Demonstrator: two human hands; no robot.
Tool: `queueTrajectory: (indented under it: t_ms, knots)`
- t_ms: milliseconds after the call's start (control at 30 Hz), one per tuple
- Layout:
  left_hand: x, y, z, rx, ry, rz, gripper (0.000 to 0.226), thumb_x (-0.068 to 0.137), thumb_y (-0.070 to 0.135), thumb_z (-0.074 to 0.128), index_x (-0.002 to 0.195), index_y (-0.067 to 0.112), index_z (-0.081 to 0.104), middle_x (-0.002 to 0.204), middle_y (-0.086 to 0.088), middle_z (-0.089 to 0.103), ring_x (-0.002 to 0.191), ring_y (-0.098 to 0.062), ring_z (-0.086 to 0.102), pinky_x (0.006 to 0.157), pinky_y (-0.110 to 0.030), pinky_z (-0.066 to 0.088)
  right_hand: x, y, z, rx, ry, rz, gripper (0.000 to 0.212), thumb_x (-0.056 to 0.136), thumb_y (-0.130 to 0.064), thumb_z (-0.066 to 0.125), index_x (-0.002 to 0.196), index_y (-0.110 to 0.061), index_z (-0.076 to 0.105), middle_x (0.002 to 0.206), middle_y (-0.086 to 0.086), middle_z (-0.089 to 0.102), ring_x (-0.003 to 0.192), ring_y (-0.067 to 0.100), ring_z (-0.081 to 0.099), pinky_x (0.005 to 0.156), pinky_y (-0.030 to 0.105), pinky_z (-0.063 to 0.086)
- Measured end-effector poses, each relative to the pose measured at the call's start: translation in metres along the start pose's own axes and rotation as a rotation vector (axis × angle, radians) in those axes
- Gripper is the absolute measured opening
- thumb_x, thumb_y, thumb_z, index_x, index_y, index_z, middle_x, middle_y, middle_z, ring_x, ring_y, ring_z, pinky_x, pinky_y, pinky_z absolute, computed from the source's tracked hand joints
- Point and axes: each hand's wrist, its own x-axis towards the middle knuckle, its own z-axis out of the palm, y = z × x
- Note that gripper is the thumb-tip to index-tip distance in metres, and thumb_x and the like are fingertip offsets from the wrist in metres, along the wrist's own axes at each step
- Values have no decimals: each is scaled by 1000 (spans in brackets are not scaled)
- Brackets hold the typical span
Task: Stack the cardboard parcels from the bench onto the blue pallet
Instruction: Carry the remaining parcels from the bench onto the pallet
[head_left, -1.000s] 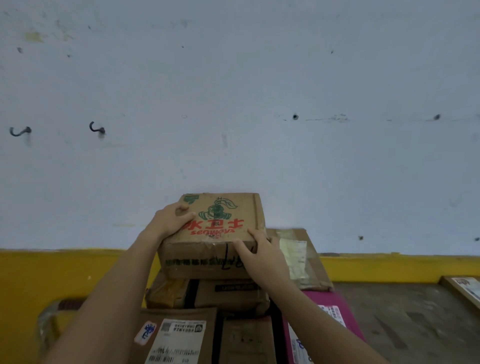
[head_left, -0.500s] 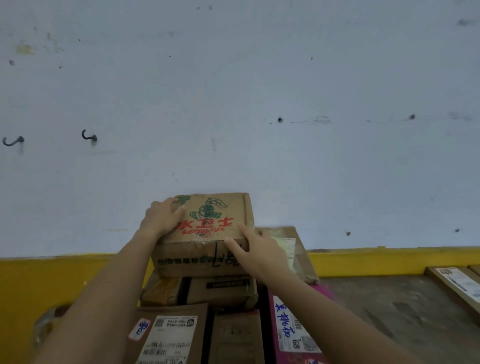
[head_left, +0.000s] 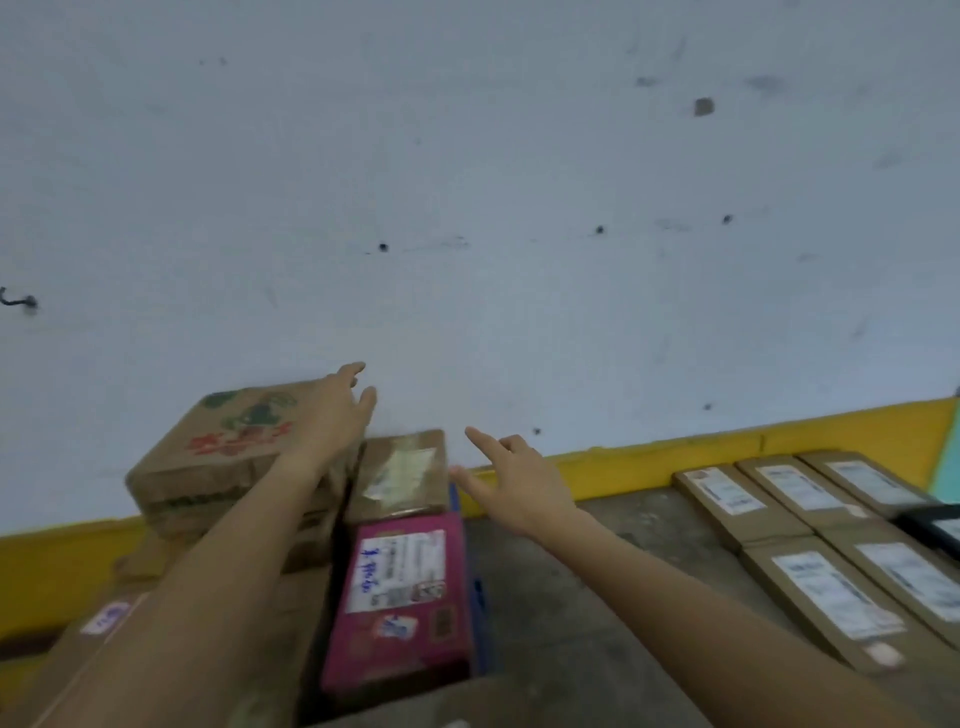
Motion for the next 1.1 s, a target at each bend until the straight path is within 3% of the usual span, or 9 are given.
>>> queueTrajectory:
  t_ms: [267,567,900,1100]
  knots:
    - [-65,150,132,-31,-161,28,50,98,32,44,144,15,33,140,-14,47,128,-28,45,102,-35,35,-89,151,-99,-59,63,60,63,90,-60,37,146,-34,24,141,12,41,126,31,45,95,40,42]
    - [-111,255,275,10,-444,64,51,98,31,44,144,11,33,147,-14,39,134,-28,38,107,-36,32,-178,299,-137,108,84,335,62,90,-57,43,145,-35,25,147,9,35,131,26,40,100,37,39]
    - [-149,253,426,-42,-677,-3,52,96,30,47,142,9,36,145,-12,43,133,-26,40,106,-33,33,-227,395,-79,210,4,698,62,88,-59,43,143,-35,27,141,4,42,125,21,45,101,40,42]
    - [-129,232,490,-65,-800,-64,61,97,34,46,148,12,22,151,-13,30,139,-28,31,110,-36,29,-214,430,-43,303,8,931,74,82,-66,49,145,-39,22,148,8,24,133,25,36,102,42,38]
